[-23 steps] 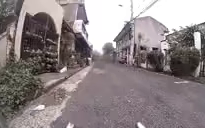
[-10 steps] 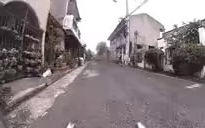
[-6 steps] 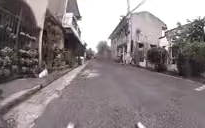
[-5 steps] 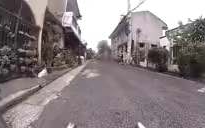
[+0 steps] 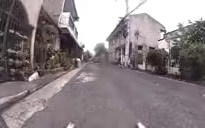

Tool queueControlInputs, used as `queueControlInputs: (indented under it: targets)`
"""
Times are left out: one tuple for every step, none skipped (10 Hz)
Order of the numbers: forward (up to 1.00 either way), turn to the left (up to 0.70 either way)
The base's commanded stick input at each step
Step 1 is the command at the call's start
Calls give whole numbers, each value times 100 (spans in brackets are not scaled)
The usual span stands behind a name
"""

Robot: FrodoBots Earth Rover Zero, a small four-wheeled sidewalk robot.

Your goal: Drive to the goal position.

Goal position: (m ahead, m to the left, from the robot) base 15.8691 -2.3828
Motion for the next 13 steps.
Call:
queueControlInputs:
  targets:
    - [70, 0]
    - [70, 0]
    - [70, 0]
    - [70, 0]
    - [70, 0]
    - [70, 3]
    - [70, 13]
    - [70, 14]
    - [70, 14]
    - [70, 14]
    - [70, 14]
    - [70, 13]
    - [70, 13]
